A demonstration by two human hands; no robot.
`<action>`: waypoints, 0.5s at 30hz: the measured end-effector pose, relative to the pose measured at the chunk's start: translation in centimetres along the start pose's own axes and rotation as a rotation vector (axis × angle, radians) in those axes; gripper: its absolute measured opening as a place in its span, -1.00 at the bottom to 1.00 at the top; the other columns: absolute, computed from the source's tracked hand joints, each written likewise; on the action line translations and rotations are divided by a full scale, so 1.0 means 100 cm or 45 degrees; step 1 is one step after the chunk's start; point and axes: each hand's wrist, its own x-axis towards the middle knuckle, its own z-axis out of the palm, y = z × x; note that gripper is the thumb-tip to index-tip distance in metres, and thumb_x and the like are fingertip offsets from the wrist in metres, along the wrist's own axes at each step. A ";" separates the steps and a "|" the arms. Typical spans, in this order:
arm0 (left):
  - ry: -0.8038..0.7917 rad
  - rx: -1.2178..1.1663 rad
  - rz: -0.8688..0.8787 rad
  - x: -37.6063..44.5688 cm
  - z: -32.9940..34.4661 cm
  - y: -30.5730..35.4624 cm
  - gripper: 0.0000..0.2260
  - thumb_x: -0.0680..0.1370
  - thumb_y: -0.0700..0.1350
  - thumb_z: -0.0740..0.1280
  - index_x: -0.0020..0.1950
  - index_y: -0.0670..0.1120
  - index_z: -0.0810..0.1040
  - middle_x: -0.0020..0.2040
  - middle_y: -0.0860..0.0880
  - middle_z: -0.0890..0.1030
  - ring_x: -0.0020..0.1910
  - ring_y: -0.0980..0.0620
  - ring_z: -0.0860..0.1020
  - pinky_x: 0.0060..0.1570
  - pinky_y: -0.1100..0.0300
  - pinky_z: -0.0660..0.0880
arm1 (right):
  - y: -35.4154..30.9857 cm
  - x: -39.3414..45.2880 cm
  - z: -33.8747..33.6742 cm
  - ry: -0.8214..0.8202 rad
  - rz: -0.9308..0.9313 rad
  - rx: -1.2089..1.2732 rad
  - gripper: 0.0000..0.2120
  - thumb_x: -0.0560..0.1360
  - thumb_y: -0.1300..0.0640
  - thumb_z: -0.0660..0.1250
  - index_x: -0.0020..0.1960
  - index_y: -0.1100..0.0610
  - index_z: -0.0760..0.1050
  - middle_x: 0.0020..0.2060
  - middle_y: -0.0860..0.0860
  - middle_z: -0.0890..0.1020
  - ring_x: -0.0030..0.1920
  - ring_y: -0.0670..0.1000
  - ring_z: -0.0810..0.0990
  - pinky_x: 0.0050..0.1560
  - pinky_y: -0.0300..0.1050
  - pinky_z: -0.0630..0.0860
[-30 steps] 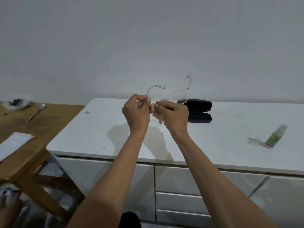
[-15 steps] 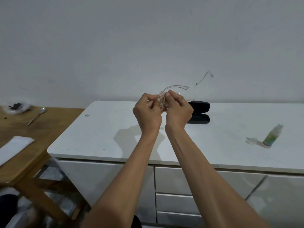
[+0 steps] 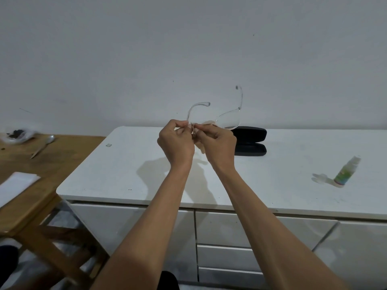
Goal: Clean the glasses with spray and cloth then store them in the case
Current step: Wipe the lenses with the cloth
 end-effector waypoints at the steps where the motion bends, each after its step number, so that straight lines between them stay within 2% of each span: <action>1: 0.023 0.007 -0.033 -0.001 0.000 -0.001 -0.73 0.47 -0.33 0.43 -0.29 0.03 0.60 -0.25 -0.11 0.72 -0.23 -0.11 0.73 -0.17 -0.10 0.70 | 0.002 -0.001 0.000 0.001 0.000 -0.012 -0.88 0.51 0.28 0.47 0.02 0.21 0.75 -0.20 0.03 0.76 -0.19 -0.12 0.71 -0.14 -0.41 0.52; 5: 0.124 0.002 -0.120 0.001 -0.001 -0.006 -0.71 0.37 -0.36 0.39 -0.34 0.05 0.59 -0.23 -0.06 0.72 -0.18 -0.13 0.73 -0.13 -0.10 0.70 | 0.006 -0.007 -0.001 0.065 0.023 -0.066 -0.92 0.48 0.24 0.50 -0.06 0.18 0.76 -0.30 -0.04 0.74 -0.28 -0.20 0.67 -0.16 -0.39 0.50; 8: 0.065 0.001 -0.089 -0.001 0.000 -0.003 -0.72 0.41 -0.36 0.39 -0.29 0.04 0.59 -0.22 -0.10 0.72 -0.20 -0.11 0.74 -0.13 -0.09 0.70 | 0.006 -0.011 0.000 0.220 0.012 -0.082 -0.91 0.48 0.25 0.48 -0.06 0.17 0.76 -0.37 -0.14 0.68 -0.35 -0.28 0.61 -0.23 -0.47 0.45; 11: 0.006 -0.003 0.022 -0.009 0.002 0.003 -0.83 0.47 -0.33 0.43 -0.20 -0.06 0.61 -0.25 -0.10 0.72 -0.26 -0.11 0.73 -0.15 -0.09 0.70 | 0.003 -0.009 0.007 0.403 0.054 -0.014 -0.90 0.49 0.23 0.48 -0.02 0.16 0.75 -0.34 -0.21 0.67 -0.30 -0.29 0.64 -0.18 -0.46 0.50; 13: -0.020 0.001 0.087 -0.012 0.005 0.005 -0.89 0.50 -0.32 0.45 -0.15 -0.13 0.61 -0.27 -0.07 0.72 -0.30 -0.09 0.73 -0.18 -0.07 0.70 | 0.000 -0.006 0.013 0.507 0.097 0.080 -0.89 0.50 0.24 0.47 0.00 0.17 0.74 -0.29 -0.16 0.69 -0.25 -0.23 0.66 -0.14 -0.39 0.56; 15: -0.037 0.006 0.141 -0.015 0.009 0.008 -0.88 0.50 -0.29 0.46 -0.15 -0.09 0.61 -0.22 -0.07 0.73 -0.26 -0.09 0.74 -0.17 -0.09 0.70 | -0.002 -0.002 0.019 0.598 0.156 0.216 -0.90 0.49 0.27 0.45 -0.03 0.17 0.73 -0.26 -0.06 0.72 -0.21 -0.13 0.68 -0.10 -0.28 0.61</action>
